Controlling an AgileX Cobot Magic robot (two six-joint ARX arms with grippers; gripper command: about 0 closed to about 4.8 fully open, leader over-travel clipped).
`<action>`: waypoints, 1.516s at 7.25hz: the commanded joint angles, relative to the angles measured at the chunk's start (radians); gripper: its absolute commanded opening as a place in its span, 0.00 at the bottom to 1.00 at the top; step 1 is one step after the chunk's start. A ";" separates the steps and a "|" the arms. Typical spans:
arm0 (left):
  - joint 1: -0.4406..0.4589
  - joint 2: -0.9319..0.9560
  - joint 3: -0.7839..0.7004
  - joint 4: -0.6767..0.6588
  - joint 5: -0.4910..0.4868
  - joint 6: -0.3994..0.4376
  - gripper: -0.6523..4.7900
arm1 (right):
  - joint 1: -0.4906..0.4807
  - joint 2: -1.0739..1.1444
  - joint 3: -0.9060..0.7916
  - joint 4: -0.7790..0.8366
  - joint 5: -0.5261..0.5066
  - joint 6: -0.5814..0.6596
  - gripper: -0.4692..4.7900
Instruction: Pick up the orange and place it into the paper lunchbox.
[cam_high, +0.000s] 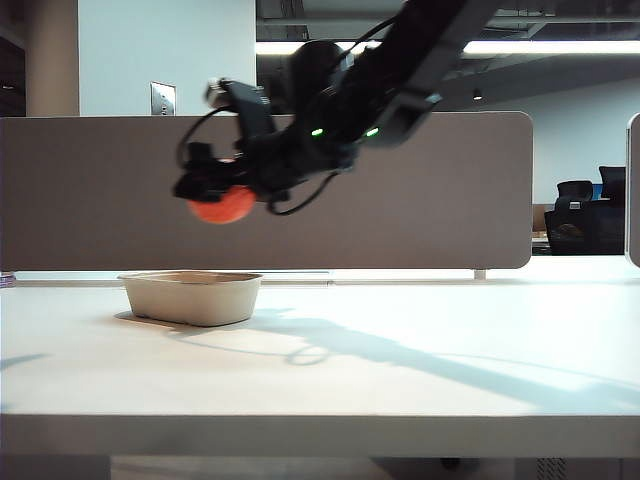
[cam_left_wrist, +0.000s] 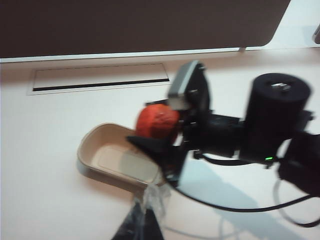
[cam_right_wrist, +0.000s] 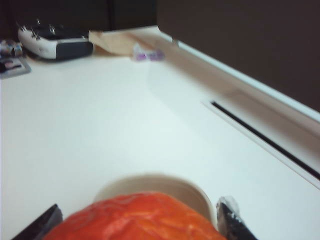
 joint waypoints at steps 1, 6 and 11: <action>-0.001 -0.001 0.006 0.010 0.015 0.000 0.11 | 0.027 0.097 0.106 0.000 0.022 0.002 0.79; -0.001 -0.001 0.006 0.016 0.015 0.000 0.11 | 0.016 0.230 0.223 -0.104 0.045 0.047 1.00; 0.000 -0.001 0.008 0.028 0.014 0.001 0.11 | 0.011 0.035 0.230 -0.256 0.051 0.046 1.00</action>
